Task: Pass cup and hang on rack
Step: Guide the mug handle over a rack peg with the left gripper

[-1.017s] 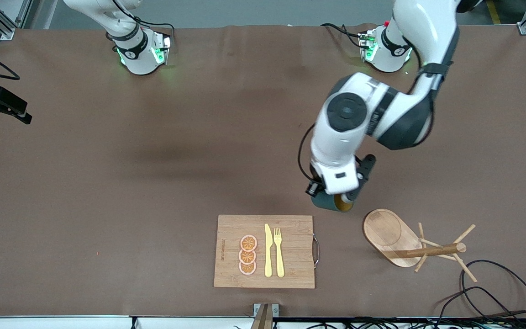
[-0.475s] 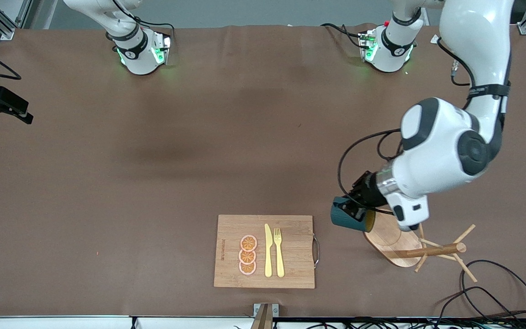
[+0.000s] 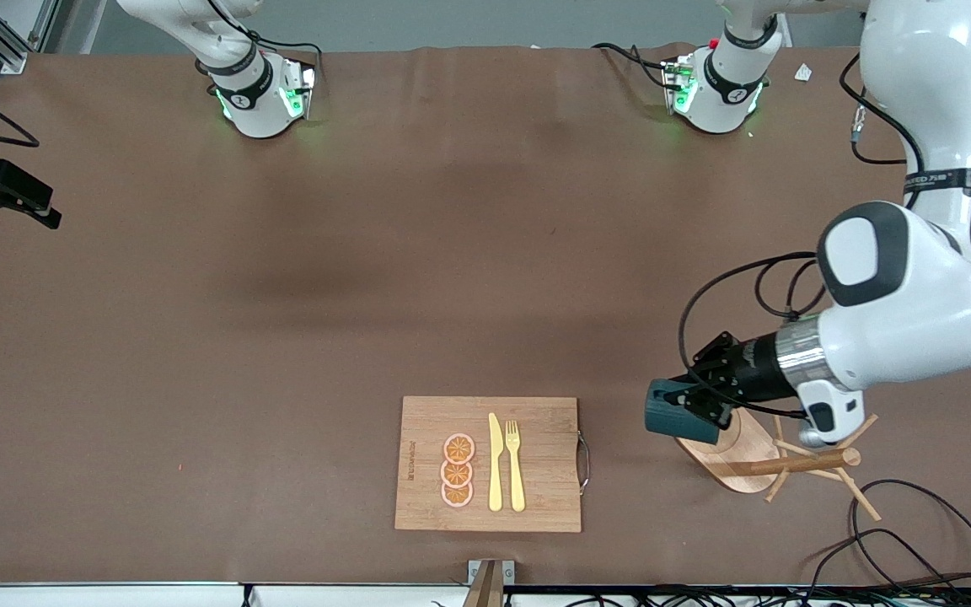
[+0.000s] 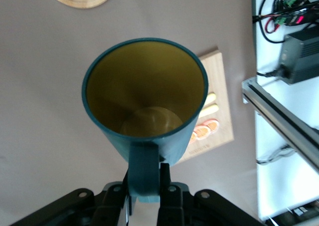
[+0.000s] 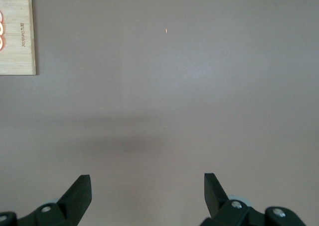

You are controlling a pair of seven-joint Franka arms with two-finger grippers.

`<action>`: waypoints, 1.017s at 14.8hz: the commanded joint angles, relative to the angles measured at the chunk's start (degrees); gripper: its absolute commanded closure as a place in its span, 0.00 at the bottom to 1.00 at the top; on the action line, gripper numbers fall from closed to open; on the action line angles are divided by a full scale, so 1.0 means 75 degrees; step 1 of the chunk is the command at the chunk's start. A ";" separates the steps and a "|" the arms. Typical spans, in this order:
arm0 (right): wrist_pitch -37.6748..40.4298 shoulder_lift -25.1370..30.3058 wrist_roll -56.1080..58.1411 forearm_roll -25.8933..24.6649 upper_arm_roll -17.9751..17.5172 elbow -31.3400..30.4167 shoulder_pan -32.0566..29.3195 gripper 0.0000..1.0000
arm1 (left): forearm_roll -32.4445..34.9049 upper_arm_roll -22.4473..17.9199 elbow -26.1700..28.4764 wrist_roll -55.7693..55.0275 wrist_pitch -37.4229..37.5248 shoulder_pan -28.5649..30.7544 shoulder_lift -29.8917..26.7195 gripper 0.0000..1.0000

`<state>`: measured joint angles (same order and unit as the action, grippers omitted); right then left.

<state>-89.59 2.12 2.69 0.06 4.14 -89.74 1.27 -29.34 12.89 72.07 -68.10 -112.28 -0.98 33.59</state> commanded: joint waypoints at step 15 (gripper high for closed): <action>-0.0020 0.0210 -0.0125 -0.0020 -0.0036 -0.0222 0.0006 0.00 | -0.2379 0.0039 0.0012 0.1742 0.0848 0.1420 0.0431 1.00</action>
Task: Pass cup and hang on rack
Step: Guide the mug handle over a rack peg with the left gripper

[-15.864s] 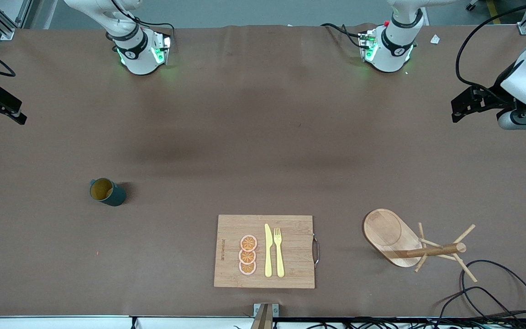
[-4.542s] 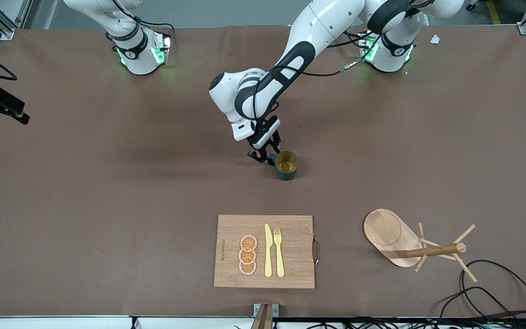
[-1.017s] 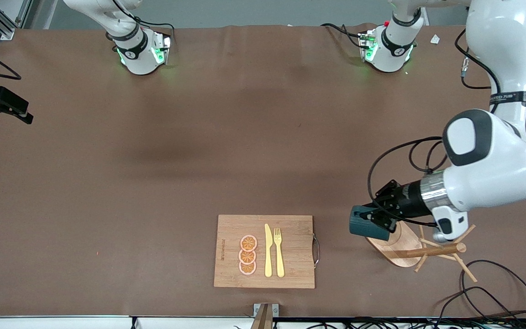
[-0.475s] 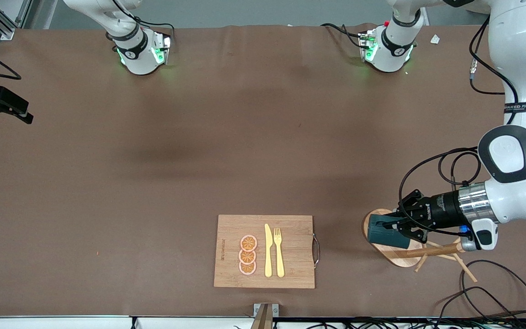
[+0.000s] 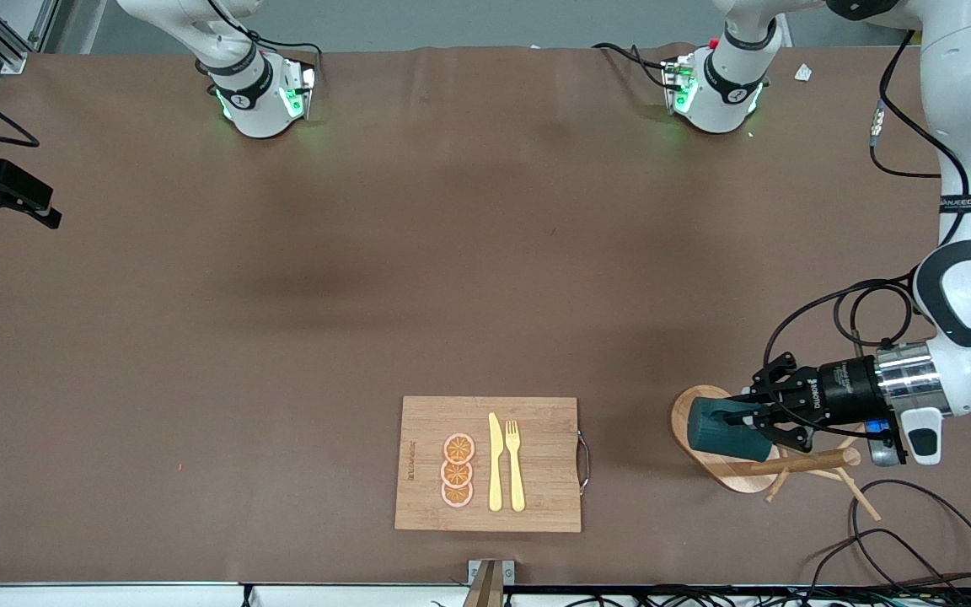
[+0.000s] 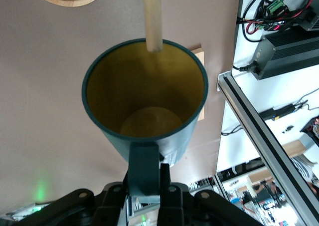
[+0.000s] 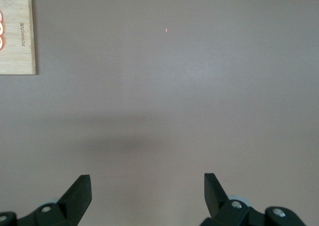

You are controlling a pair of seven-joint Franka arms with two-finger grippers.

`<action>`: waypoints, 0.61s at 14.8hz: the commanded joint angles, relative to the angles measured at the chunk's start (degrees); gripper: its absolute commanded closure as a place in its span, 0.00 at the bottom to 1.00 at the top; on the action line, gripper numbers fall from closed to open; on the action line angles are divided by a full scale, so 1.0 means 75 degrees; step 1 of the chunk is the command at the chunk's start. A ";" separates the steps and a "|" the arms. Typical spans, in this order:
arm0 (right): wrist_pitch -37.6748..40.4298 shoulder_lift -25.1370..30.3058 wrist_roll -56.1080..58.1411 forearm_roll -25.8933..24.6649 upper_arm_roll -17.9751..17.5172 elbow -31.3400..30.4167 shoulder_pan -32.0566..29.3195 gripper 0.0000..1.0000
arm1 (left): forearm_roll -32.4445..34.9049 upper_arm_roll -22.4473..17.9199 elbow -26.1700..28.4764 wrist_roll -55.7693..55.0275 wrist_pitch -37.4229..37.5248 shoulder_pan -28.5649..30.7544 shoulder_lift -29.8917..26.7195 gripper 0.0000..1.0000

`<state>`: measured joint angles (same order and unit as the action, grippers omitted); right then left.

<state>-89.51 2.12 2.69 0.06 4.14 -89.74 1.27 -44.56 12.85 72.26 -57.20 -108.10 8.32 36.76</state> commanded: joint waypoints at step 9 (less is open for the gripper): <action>-0.0041 0.0210 -0.0124 -0.0043 -0.0037 -0.0222 0.0006 0.00 | -0.1254 0.0045 -0.0014 0.1860 0.0948 0.0765 0.0266 1.00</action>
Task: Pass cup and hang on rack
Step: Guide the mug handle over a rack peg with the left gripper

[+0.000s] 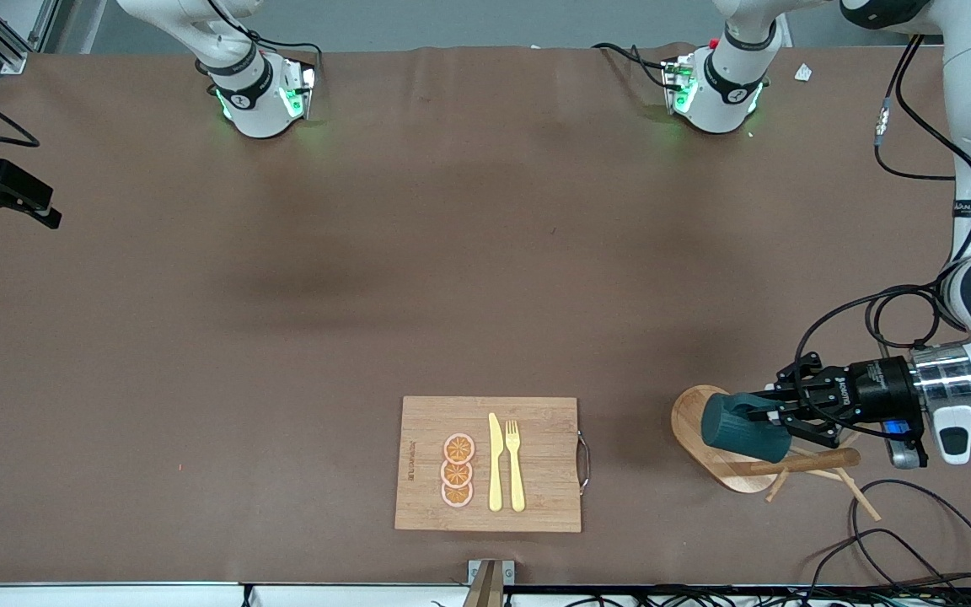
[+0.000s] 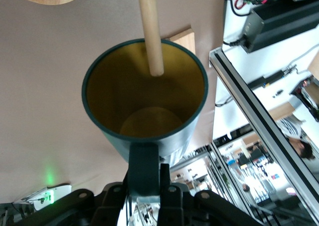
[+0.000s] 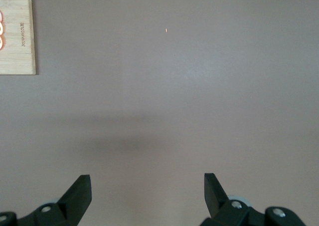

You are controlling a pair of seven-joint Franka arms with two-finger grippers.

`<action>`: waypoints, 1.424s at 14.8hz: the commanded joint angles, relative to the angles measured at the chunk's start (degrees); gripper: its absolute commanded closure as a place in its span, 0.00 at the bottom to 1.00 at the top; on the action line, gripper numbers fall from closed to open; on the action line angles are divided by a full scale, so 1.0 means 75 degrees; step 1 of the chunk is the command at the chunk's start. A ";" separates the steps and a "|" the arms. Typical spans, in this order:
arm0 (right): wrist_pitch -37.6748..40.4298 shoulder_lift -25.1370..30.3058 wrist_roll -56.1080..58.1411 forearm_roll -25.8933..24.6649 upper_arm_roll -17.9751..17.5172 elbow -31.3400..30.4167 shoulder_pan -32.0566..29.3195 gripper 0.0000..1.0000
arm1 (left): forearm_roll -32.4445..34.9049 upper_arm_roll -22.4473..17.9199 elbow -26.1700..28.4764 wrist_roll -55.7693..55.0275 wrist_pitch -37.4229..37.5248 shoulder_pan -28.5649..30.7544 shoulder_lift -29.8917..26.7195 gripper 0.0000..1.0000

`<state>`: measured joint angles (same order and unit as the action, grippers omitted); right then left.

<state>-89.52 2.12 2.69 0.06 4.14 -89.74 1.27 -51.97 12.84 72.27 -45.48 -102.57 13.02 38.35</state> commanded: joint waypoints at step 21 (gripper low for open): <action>-0.0100 0.0198 -0.0124 -0.0055 -0.0036 -0.0245 0.0006 0.00 | -0.1145 0.0046 -0.0014 0.1774 0.0328 0.0678 0.0500 1.00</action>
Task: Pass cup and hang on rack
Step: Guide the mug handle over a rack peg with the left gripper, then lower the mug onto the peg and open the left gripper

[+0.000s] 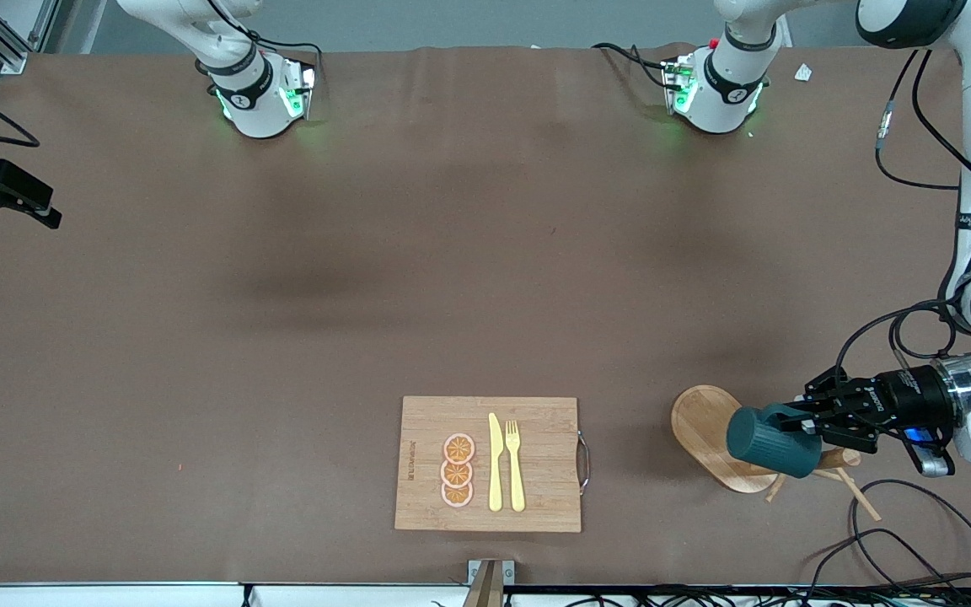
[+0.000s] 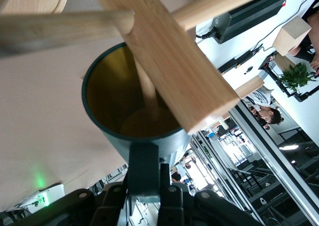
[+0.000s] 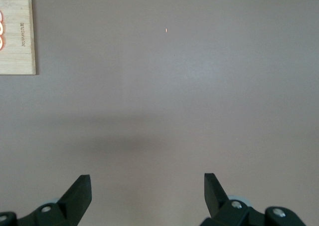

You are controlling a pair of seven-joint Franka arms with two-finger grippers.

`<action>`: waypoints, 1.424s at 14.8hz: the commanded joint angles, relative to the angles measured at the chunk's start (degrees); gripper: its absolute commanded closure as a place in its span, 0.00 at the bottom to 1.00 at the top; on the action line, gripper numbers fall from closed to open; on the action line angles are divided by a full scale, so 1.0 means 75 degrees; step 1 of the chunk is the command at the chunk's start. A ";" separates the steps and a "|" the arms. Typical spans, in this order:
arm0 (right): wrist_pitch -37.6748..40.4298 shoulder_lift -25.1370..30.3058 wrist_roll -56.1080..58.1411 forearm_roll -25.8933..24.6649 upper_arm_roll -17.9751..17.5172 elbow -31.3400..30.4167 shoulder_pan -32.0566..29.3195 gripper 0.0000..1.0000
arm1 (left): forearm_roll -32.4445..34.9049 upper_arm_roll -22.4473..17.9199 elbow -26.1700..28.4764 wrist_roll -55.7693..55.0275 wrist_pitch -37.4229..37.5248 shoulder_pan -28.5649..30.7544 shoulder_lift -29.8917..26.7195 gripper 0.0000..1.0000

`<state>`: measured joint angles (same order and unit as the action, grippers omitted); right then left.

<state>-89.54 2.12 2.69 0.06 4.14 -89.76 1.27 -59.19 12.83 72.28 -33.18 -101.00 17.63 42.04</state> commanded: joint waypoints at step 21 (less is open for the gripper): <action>-0.0190 0.0233 -0.0124 -0.0067 -0.0106 -0.0185 0.0018 0.00 | -0.0405 0.0047 -0.0016 0.0263 0.0131 0.0203 0.0313 0.95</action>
<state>-90.47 2.22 2.69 0.06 3.75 -89.74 1.28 -60.70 12.87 72.28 -32.54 -100.99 18.70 44.09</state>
